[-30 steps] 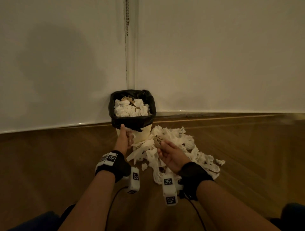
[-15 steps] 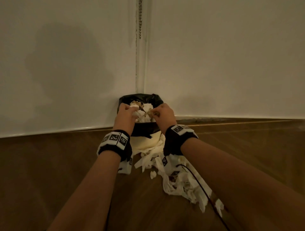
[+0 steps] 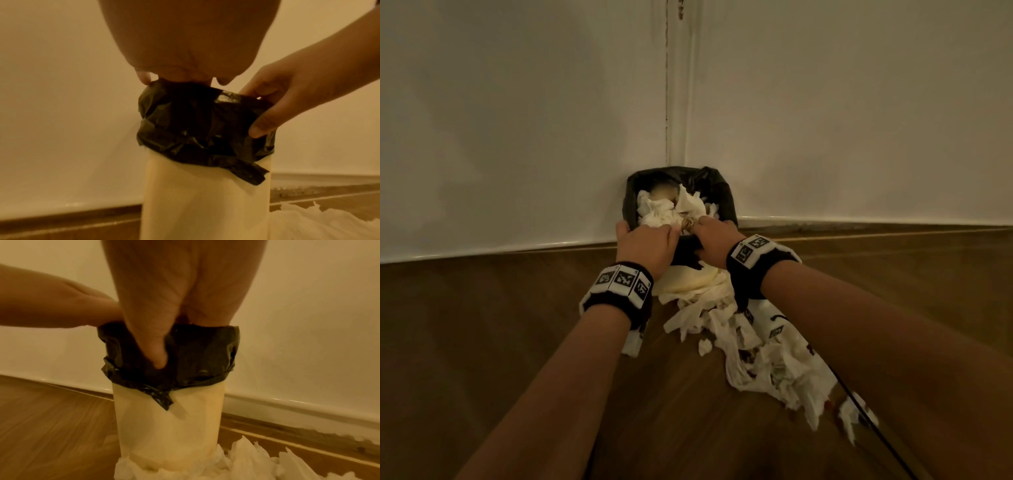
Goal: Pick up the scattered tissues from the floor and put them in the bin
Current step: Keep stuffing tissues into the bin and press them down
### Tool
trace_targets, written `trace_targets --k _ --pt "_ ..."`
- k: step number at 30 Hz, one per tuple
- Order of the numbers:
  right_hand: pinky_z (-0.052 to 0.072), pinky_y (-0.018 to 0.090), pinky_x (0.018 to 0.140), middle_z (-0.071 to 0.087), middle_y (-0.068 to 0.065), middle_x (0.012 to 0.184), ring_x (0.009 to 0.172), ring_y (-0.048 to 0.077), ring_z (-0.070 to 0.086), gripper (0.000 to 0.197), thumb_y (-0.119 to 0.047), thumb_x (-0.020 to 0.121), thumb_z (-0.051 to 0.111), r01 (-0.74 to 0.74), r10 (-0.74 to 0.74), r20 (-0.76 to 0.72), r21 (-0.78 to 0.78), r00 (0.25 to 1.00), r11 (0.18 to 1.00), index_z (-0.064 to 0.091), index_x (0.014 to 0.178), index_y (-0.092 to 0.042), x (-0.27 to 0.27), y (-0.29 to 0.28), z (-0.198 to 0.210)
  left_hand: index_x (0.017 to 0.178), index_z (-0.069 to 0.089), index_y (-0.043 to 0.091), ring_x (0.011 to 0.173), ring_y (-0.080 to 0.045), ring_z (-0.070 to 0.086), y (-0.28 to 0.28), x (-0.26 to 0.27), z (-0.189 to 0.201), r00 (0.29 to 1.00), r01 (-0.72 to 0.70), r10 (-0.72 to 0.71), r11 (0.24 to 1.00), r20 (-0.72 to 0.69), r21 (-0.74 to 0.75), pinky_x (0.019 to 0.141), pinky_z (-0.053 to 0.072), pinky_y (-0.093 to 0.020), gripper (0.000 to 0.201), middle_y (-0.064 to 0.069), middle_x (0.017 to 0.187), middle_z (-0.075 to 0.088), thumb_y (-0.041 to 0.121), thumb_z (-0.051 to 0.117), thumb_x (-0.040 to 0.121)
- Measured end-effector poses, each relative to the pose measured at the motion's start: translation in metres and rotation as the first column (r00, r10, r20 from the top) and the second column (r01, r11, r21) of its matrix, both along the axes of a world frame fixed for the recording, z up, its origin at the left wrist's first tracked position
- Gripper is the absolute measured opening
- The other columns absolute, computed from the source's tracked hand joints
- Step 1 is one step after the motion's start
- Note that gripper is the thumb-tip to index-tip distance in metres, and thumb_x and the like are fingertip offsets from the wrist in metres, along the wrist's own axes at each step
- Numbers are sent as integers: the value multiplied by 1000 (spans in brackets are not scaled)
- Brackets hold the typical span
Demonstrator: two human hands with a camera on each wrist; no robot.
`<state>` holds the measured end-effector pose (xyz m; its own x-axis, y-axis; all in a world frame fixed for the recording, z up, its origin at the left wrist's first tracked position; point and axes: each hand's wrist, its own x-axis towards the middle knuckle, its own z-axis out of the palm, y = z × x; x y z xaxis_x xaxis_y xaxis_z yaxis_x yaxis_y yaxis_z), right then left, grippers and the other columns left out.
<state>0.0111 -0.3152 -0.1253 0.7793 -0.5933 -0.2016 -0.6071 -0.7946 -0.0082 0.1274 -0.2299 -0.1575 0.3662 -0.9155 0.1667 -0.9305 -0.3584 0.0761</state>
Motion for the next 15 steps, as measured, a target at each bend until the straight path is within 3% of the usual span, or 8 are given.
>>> trace_targets --k 2,4,7,9,11,13,15 --pt "37 39 95 58 8 115 107 26 55 22 -20 92 50 28 -29 -16 -26 999 999 58 111 -13 3 -2 0 90 60 22 69 -18 41 -3 1 4 1000 6 -5 999 -9 54 99 22 -51 42 10 57 36 36 21 98" --pt "36 39 96 62 7 108 103 26 56 17 -20 92 50 43 -45 -42 -47 998 998 60 105 -14 5 -1 1 93 62 24 82 -19 46 -5 -1 6 997 -23 27 998 -70 59 102 18 -55 45 7 66 45 39 20 98" --pt "29 41 104 63 6 106 105 25 56 17 -20 92 48 55 -56 -17 -41 998 998 59 104 -15 4 -1 1 106 59 25 115 -23 42 -1 -8 -3 991 -58 53 998 -123 -36 104 14 -56 38 1 106 56 38 24 98" --pt "20 42 112 62 5 109 111 25 53 19 -18 92 47 82 -81 79 -9 994 997 59 107 -16 -2 1 -2 111 56 26 120 -24 38 10 -17 -17 983 -101 55 958 -174 -269 104 16 -55 28 -3 121 48 33 35 95" --pt "10 41 117 57 5 121 122 24 45 28 -17 91 47 103 -99 235 -6 967 995 56 117 -17 -13 7 -10 113 53 26 120 -26 37 26 -29 -33 975 -176 91 876 -204 -448 102 22 -55 26 -7 124 43 28 43 89" --pt "7 40 119 45 5 137 136 23 31 43 -13 88 50 118 -100 422 -18 901 993 50 131 -16 -27 18 -24 111 51 25 118 -26 37 41 -41 -51 952 -267 145 823 -269 -502 100 28 -54 28 -8 122 43 22 49 83" --pt "11 41 119 36 7 146 142 25 22 53 -9 85 54 144 -121 575 5 809 990 44 137 -14 -40 35 -39 107 52 21 116 -28 40 54 -53 -70 920 -334 187 835 -345 -437 98 30 -51 30 -9 119 44 15 56 78"
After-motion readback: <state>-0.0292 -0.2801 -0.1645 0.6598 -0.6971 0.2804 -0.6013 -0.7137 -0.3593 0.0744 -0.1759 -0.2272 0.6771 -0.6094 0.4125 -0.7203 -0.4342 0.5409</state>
